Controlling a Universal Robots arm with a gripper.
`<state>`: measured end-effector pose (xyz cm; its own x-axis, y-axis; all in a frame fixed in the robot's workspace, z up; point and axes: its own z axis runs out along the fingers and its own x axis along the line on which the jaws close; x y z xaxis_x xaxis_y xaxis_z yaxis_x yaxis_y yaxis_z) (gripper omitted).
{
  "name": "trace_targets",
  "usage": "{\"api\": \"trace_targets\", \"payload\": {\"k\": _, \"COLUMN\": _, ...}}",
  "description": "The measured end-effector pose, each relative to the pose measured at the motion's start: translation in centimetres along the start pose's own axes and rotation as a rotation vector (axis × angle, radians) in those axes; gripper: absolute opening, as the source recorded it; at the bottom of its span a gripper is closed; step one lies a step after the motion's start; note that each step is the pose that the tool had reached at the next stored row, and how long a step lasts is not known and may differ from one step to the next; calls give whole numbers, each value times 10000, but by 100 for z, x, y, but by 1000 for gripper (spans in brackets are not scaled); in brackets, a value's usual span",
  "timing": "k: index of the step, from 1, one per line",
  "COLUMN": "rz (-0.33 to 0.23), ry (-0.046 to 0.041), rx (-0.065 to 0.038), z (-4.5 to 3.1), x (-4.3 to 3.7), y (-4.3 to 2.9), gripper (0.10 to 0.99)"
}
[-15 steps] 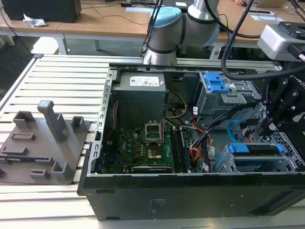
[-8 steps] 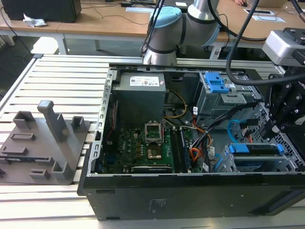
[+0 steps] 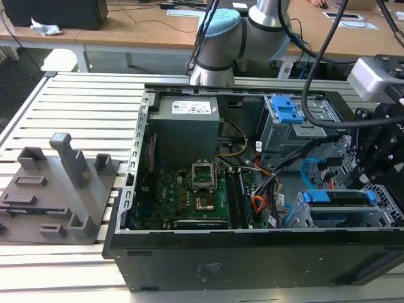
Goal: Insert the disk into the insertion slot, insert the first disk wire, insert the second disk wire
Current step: 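Insert the disk into the insertion slot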
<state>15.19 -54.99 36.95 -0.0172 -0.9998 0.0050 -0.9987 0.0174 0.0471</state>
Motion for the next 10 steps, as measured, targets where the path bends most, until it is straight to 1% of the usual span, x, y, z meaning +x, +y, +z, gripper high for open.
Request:
{"api": "trace_targets", "payload": {"k": 1, "rz": 0, "ry": 0, "rx": -3, "z": 3, "x": -1, "y": -25, "gripper": 106}}
{"api": "trace_targets", "payload": {"k": 2, "rz": 0, "ry": -2, "rx": -4, "z": 4, "x": -1, "y": -31, "gripper": 106}}
{"api": "trace_targets", "payload": {"k": 10, "rz": 1, "ry": 0, "rx": -4, "z": 3, "x": 0, "y": -33, "gripper": 106}}
